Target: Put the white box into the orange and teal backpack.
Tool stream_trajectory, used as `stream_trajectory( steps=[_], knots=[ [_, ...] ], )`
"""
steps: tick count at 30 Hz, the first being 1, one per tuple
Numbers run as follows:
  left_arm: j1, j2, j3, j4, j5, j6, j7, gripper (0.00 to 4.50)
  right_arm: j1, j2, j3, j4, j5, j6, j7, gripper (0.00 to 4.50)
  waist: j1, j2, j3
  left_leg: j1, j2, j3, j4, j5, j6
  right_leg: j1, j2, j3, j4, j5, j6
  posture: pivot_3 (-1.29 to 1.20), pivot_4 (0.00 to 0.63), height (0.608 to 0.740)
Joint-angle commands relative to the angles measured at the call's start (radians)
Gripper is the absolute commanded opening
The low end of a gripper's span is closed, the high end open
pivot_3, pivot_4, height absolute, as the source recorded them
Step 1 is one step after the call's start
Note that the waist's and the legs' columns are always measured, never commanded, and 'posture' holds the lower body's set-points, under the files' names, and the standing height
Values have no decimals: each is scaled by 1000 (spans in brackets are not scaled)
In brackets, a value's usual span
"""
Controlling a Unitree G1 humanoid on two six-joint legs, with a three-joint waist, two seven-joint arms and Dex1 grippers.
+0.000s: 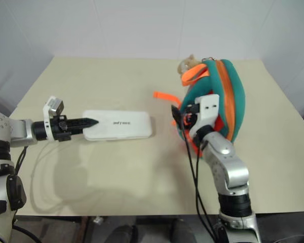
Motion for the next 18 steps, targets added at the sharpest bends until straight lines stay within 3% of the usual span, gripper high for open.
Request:
stream_trajectory(
  steps=[1,14,18],
  knots=[
    [3,8,40,-37,-37,6,-3,1236,-2,1,-1,-20,-41,-15,-19,4467,-2,0,0,0,0,0,0,0,0,0,0,0,0,0,0,0,150,740],
    [6,9,48,-36,-39,5,7,1236,125,-41,-13,-270,-62,156,-24,4467,-9,0,0,0,0,0,-1,0,0,-3,0,4,1,0,0,0,150,740],
    [1,5,43,-32,-38,-1,5,1236,91,15,12,-288,-74,207,-73,4467,-10,0,0,0,0,0,-1,0,0,-3,0,5,1,0,0,0,150,740]
  ],
)
